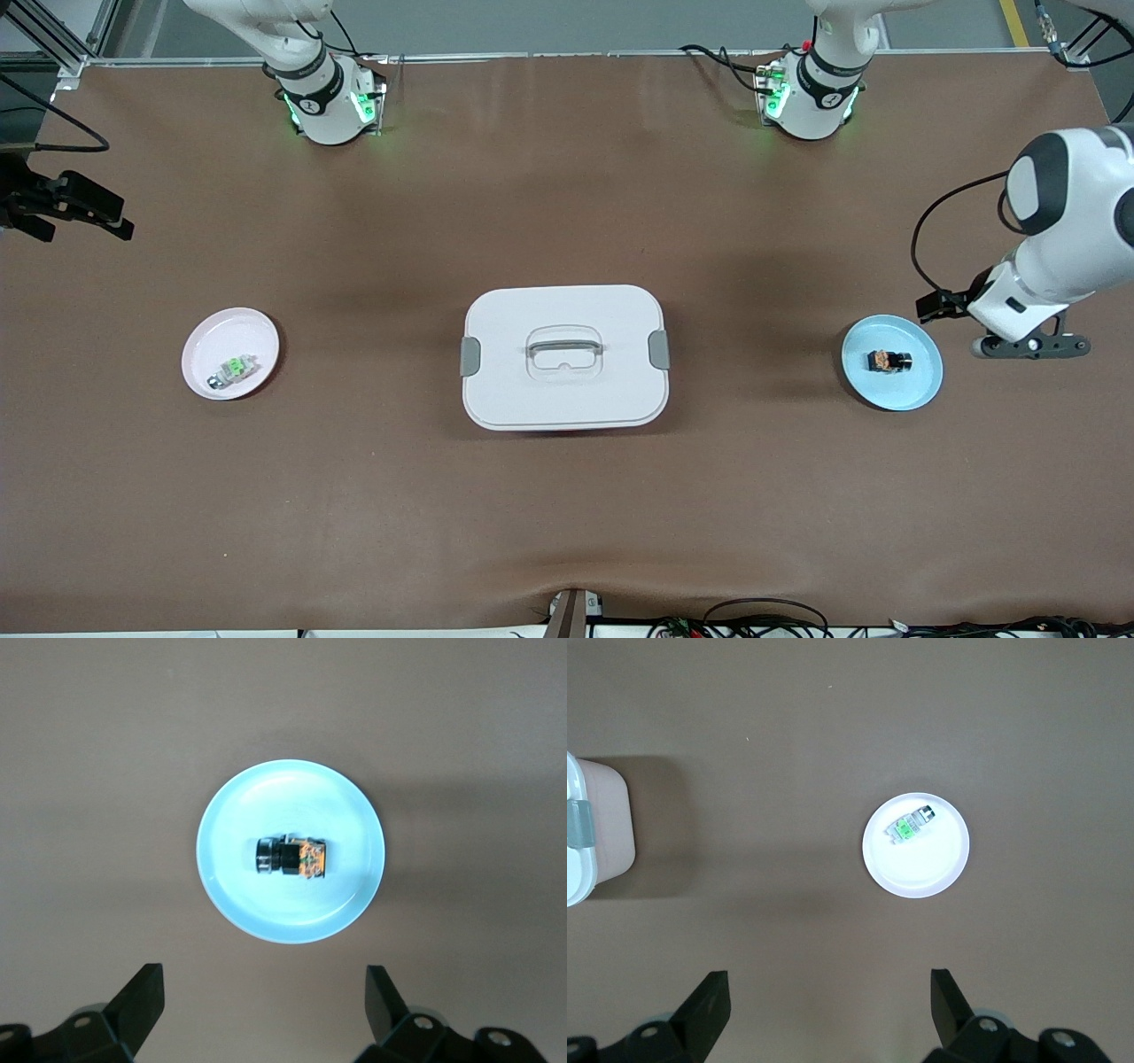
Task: Transfer orange switch to right arm and place
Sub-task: 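Lower the left gripper and grasp the orange switch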
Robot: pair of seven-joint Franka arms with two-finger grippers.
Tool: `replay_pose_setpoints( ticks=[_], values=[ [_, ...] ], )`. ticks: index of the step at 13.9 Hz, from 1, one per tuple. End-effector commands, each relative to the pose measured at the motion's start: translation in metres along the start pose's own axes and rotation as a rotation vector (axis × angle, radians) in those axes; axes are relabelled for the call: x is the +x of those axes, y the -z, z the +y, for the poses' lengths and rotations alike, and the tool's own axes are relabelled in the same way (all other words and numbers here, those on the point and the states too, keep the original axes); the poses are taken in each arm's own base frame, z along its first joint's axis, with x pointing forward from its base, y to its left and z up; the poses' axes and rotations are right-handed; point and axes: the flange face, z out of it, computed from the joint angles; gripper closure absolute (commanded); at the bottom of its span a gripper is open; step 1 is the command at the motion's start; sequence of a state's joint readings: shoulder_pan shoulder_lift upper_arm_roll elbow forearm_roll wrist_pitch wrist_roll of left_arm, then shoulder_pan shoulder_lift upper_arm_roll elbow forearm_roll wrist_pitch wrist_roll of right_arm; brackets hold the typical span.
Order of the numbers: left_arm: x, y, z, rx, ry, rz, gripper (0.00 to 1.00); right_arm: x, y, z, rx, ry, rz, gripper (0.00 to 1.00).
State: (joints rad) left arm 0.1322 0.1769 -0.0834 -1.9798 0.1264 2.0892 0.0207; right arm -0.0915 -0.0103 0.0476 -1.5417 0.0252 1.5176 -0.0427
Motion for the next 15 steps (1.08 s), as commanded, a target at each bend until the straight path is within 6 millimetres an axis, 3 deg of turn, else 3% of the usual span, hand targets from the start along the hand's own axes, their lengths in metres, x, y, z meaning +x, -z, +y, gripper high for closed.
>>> replay_pose_setpoints(
  ticks=[1, 8, 15],
  values=[
    [0.01, -0.034, 0.003, -0.016, -0.012, -0.015, 0.0, 0.001, 0.003, 0.003, -0.01, 0.002, 0.0, 0.0],
    [0.011, -0.151, -0.002, -0.045, -0.002, 0.045, 0.0, 0.001, 0.003, 0.001, -0.01, 0.005, -0.001, 0.0],
    [0.012, -0.177, -0.003, -0.052, 0.001, 0.039, 0.0, 0.001, 0.003, 0.001, -0.01, 0.007, -0.001, 0.0]
  ],
)
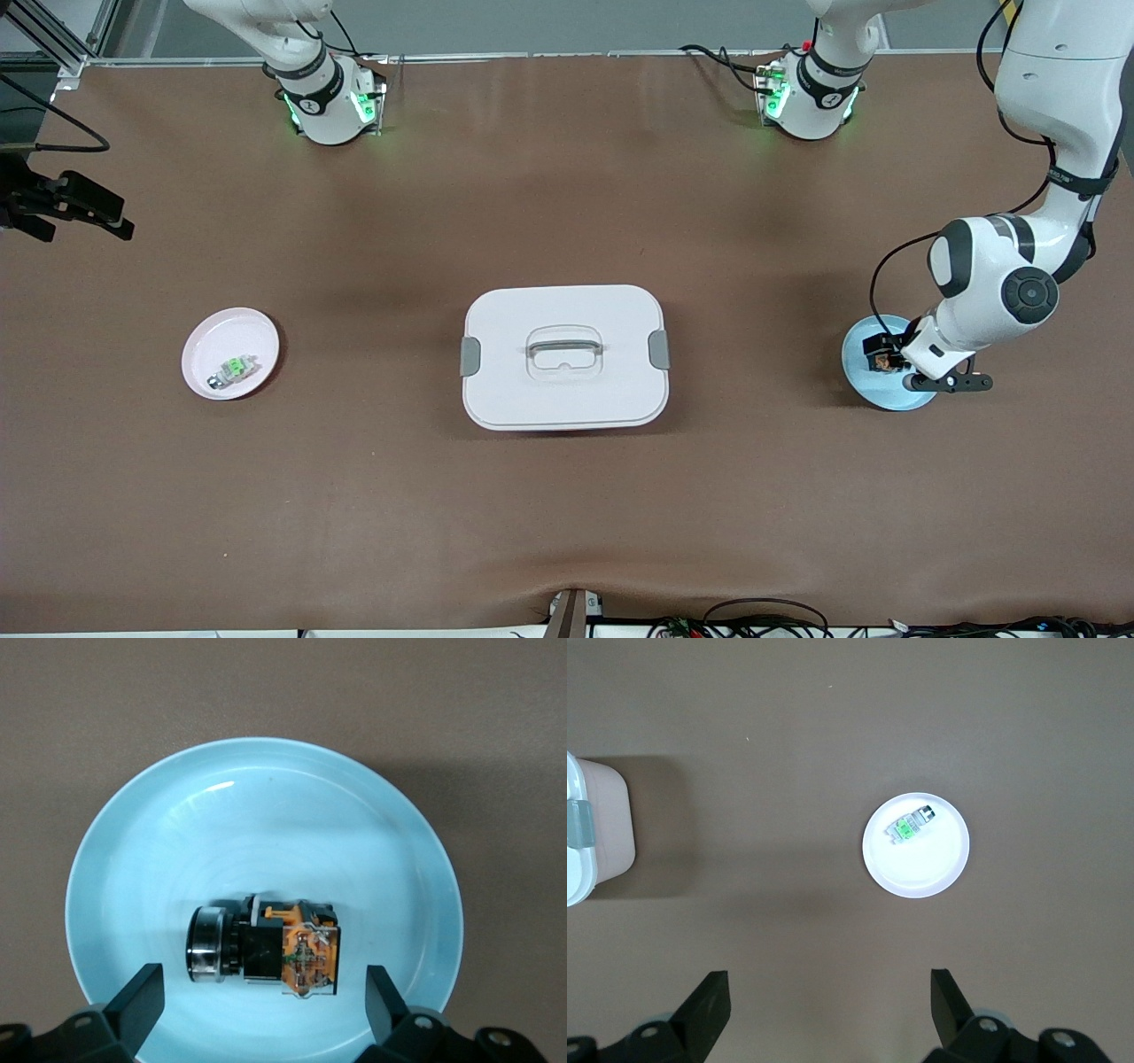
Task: Transfer orange switch to right arm and place
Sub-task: 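Lower the left gripper and grasp the orange switch, then lift the orange switch off the blue plate with the left gripper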
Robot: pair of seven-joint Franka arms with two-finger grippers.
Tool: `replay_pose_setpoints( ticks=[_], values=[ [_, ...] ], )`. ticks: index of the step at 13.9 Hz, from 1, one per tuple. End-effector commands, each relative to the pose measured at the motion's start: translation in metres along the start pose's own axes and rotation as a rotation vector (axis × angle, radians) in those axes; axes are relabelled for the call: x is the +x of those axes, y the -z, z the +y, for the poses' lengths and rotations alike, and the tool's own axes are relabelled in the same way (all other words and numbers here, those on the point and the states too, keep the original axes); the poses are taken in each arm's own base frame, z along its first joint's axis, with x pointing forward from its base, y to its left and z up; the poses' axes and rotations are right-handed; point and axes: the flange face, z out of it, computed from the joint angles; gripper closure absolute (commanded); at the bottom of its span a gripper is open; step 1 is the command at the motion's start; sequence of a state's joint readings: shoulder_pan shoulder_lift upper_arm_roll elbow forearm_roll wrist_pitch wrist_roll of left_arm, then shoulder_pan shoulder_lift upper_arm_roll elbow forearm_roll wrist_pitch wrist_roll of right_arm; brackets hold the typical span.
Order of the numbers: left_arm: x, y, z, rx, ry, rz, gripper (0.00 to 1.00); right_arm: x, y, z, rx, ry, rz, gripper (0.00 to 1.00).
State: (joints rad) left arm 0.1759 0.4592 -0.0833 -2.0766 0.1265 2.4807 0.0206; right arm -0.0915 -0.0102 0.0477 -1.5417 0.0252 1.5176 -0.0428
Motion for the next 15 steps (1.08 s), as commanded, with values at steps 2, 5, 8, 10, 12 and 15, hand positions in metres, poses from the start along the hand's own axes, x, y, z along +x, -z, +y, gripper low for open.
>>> replay_pose_setpoints(
  ticks=[2, 5, 8, 10, 12, 15],
  values=[
    [0.003, -0.008, -0.002, 0.002, -0.012, 0.02, 0.0, 0.001, 0.003, 0.001, -0.01, 0.005, 0.0, 0.0],
    [0.005, -0.01, -0.004, 0.001, -0.009, 0.02, 0.0, 0.001, 0.003, 0.001, -0.01, 0.005, 0.0, 0.0],
    [0.01, -0.01, -0.006, 0.001, -0.005, 0.026, 0.0, 0.001, 0.003, 0.0, -0.01, 0.008, 0.0, 0.0],
    [0.011, -0.015, -0.007, 0.0, -0.003, 0.022, 0.0, 0.001, 0.003, 0.002, -0.01, 0.005, 0.0, 0.0],
    [0.013, -0.017, -0.007, -0.001, -0.003, 0.02, 0.0, 0.001, 0.003, 0.001, -0.01, 0.007, 0.0, 0.0],
    [0.015, -0.019, -0.007, -0.003, -0.004, 0.02, 0.0, 0.001, 0.003, 0.002, -0.011, 0.005, 0.0, 0.0]
  ],
)
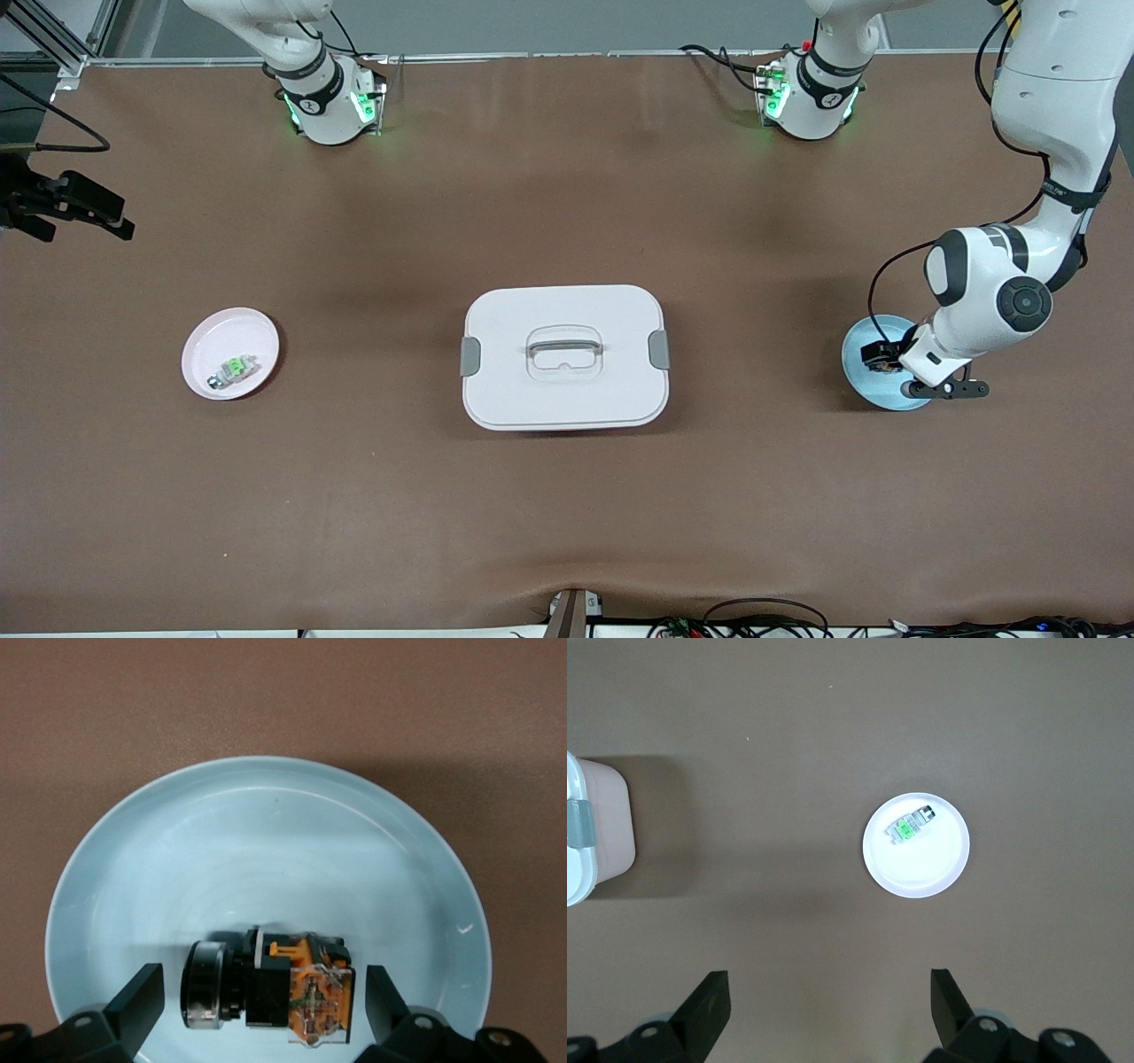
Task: Transfer orange switch to right arm and place
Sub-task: 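Lift the orange switch off the blue plate with the left gripper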
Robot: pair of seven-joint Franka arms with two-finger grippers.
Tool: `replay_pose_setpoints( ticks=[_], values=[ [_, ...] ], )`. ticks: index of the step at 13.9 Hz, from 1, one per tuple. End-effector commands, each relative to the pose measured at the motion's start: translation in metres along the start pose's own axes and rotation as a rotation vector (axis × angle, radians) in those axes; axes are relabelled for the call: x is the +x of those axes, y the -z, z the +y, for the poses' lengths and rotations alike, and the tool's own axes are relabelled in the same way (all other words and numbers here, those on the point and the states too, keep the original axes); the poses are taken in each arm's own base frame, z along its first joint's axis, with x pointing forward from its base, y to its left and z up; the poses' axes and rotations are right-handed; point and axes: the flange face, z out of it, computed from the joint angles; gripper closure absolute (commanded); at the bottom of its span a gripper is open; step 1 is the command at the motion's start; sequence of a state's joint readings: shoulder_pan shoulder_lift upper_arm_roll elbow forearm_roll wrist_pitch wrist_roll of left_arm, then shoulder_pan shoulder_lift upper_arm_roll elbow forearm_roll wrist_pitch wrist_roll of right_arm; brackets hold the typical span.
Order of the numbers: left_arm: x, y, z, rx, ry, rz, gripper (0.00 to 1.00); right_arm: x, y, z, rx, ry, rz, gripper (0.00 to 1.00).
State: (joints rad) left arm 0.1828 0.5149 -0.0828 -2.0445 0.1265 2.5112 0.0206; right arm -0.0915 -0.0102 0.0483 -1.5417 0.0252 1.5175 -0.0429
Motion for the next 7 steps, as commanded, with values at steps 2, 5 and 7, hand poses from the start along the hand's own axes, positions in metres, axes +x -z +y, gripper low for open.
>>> replay_pose_setpoints(
  ticks=[2, 5, 7],
  values=[
    [0.0077, -0.0008, -0.0026, 0.004, -0.01, 0.015, 0.1, 0.0009, 0.0027, 0.002, -0.011, 0.004, 0.0, 0.0],
    [0.0078, -0.0008, 0.0001, 0.003, -0.005, 0.013, 0.46, 0.0009, 0.0027, 0.002, -0.011, 0.003, 0.0, 0.0],
    [0.0078, -0.0011, 0.0038, 0.002, -0.002, 0.009, 0.76, 0.0007, 0.0026, 0.0028, -0.011, 0.003, -0.002, 0.0]
  ],
)
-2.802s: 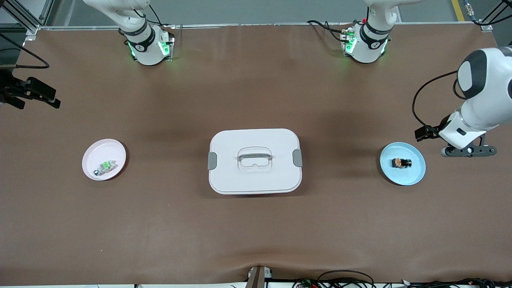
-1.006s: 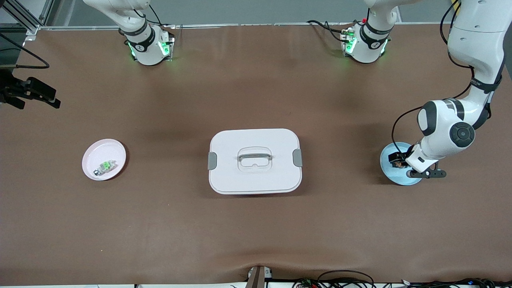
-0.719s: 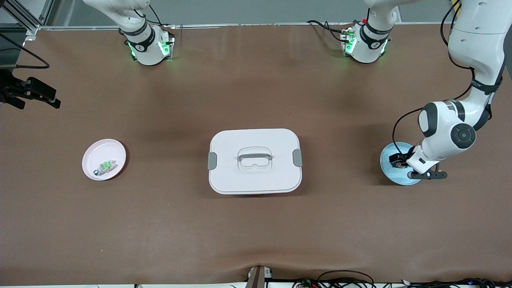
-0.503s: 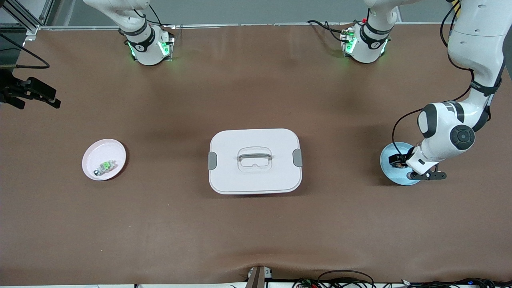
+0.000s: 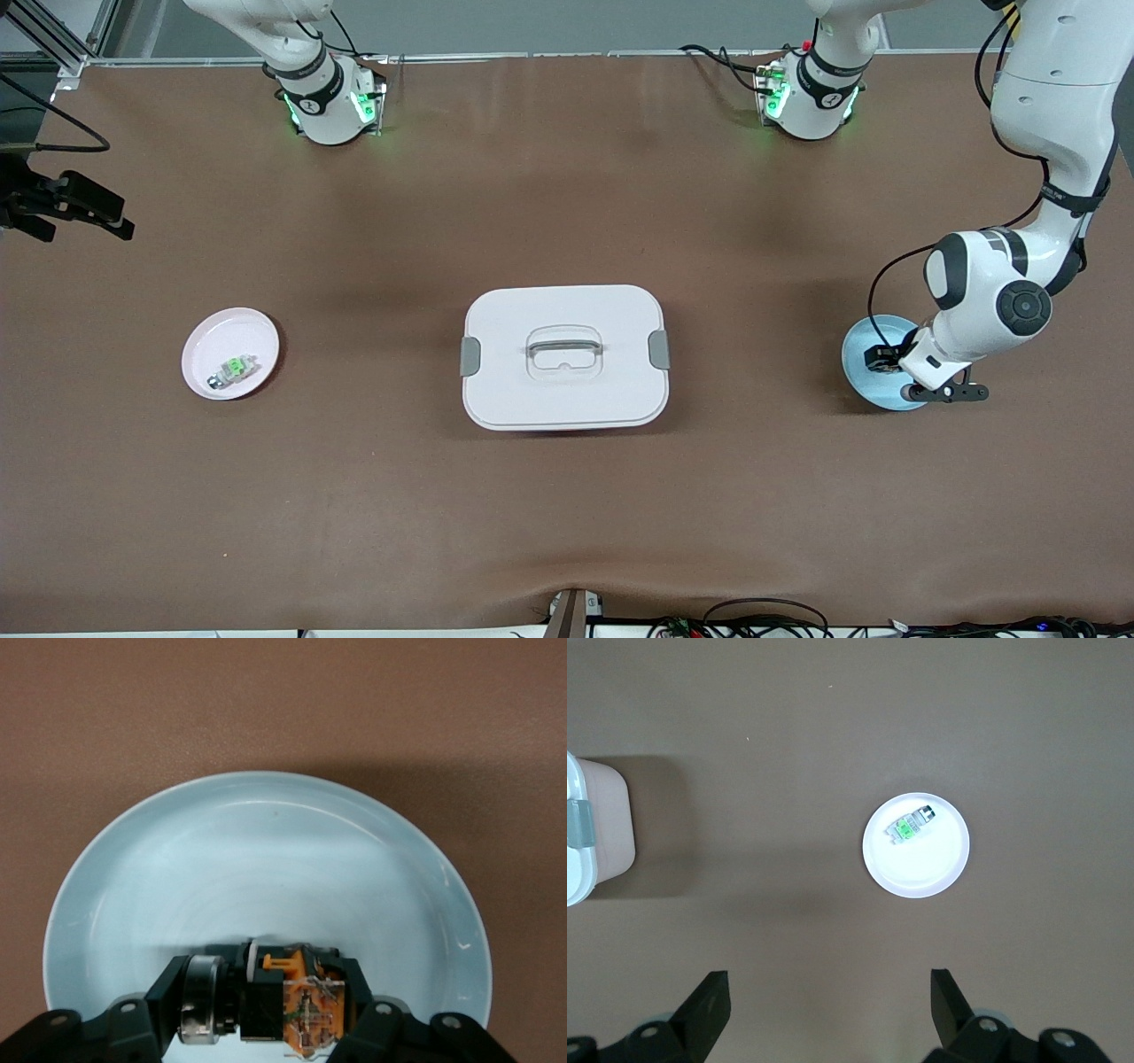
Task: Transfer orange switch to right arm and place
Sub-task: 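Lift the orange switch off the blue plate with the left gripper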
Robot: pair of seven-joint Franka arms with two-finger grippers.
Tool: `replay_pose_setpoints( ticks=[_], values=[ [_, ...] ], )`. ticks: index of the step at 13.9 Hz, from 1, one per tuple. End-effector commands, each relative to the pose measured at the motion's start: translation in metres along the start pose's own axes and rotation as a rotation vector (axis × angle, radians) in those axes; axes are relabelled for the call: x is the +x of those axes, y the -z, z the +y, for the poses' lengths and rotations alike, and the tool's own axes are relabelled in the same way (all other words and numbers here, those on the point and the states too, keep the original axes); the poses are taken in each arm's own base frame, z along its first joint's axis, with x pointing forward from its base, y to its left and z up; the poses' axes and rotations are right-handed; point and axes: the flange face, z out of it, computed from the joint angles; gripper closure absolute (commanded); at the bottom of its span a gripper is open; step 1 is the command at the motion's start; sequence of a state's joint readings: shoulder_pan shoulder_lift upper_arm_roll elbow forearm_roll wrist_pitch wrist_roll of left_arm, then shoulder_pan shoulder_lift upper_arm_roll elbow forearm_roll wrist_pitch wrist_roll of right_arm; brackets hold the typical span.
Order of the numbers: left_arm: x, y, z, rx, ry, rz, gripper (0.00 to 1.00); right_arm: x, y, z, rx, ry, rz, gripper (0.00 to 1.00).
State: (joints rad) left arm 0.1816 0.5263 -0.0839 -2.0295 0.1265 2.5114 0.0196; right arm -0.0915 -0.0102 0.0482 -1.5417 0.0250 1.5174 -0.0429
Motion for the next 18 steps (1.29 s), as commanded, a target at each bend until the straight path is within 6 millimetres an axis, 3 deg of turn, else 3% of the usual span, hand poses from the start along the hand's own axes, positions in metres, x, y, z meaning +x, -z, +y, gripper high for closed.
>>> replay_pose_setpoints(
  ticks=[1, 2, 6, 11, 16, 18],
  values=[
    [0.004, 0.001, 0.004, 0.004, -0.005, 0.005, 0.91, 0.001, 0.003, 0.003, -0.011, 0.003, -0.002, 0.0],
    [0.005, 0.005, 0.003, 0.004, -0.012, 0.012, 1.0, 0.001, 0.003, 0.004, -0.012, 0.0, 0.0, 0.0],
    [0.003, 0.038, 0.007, 0.007, -0.013, -0.003, 1.0, 0.001, 0.004, 0.005, -0.012, -0.002, 0.001, 0.0],
    [-0.003, 0.12, 0.024, 0.005, -0.024, 0.004, 1.0, 0.001, 0.004, 0.004, -0.011, -0.002, 0.003, 0.0],
    [-0.007, 0.193, 0.042, -0.12, 0.094, -0.045, 1.0, 0.001, 0.004, 0.004, -0.009, -0.001, 0.003, 0.0],
    [-0.005, 0.22, 0.061, -0.13, 0.135, -0.097, 1.0, 0.0, 0.005, 0.005, -0.01, -0.003, 0.003, 0.0]
  ],
)
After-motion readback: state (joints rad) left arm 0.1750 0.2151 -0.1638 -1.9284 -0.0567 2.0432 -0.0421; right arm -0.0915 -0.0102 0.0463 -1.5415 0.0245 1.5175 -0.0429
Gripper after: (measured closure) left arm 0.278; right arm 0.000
